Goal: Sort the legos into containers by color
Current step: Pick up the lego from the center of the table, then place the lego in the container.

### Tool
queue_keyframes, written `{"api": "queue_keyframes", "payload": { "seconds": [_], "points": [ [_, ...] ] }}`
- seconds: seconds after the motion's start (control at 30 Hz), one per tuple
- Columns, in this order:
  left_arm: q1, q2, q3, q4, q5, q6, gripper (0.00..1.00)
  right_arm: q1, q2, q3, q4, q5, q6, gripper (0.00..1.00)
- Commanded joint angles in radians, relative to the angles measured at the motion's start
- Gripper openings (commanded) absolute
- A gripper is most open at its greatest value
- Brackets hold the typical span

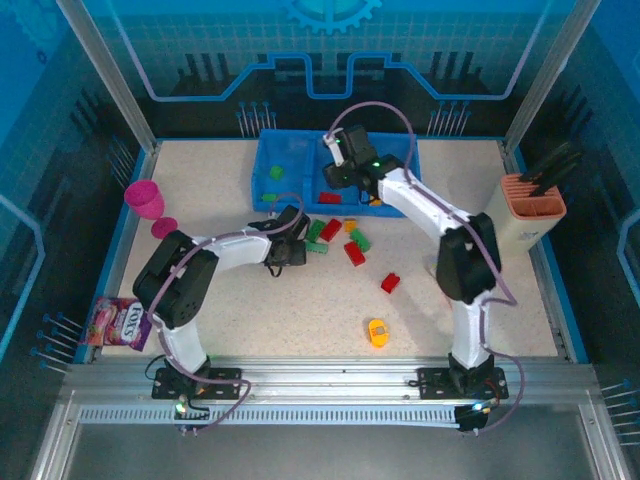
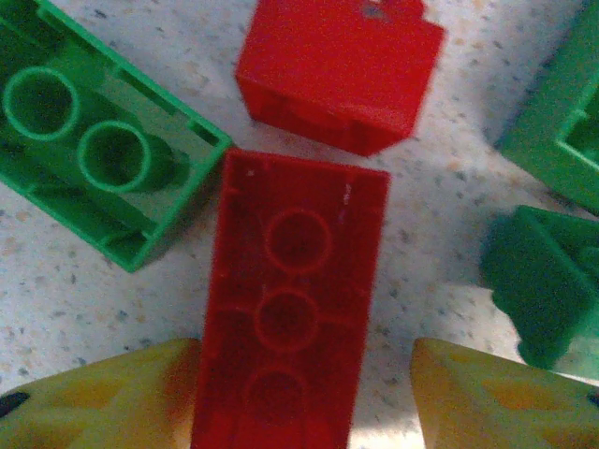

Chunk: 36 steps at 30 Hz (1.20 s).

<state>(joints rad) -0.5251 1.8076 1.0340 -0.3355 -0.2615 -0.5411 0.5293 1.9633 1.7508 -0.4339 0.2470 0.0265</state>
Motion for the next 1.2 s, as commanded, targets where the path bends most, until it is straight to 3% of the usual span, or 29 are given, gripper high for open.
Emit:
{"api": "queue_keyframes", "payload": {
  "seconds": [0.0, 0.33, 0.6, 0.77, 0.93, 1.17],
  "points": [
    [0.011, 0.034, 0.023, 0.023, 0.038, 0.022, 0.57, 0.009, -0.122, -0.11, 0.02, 0.019, 0.049, 0.54],
    [0.017, 0.053, 0.009, 0.006, 0.096, 0.051, 0.31, -0.014, -0.367, -0.442, -0.124, 0.059, 0.174, 0.58],
    [0.012, -0.07, 0.071, -0.124, 0.103, 0.058, 0.29, -0.059, -0.51, -0.66, -0.147, -0.003, 0.282, 0.58],
    [-0.011, -0.126, 0.239, -0.212, 0.091, 0.088, 0.3, -0.076, -0.508, -0.721, -0.161, -0.023, 0.347, 0.6],
    [-0.033, -0.071, 0.439, -0.228, 0.081, 0.141, 0.3, -0.086, -0.532, -0.792, -0.136, -0.06, 0.408, 0.63],
    [-0.036, 0.128, 0.711, -0.191, 0.097, 0.169, 0.31, -0.085, -0.589, -0.9, -0.15, -0.109, 0.502, 0.7]
  ]
}}
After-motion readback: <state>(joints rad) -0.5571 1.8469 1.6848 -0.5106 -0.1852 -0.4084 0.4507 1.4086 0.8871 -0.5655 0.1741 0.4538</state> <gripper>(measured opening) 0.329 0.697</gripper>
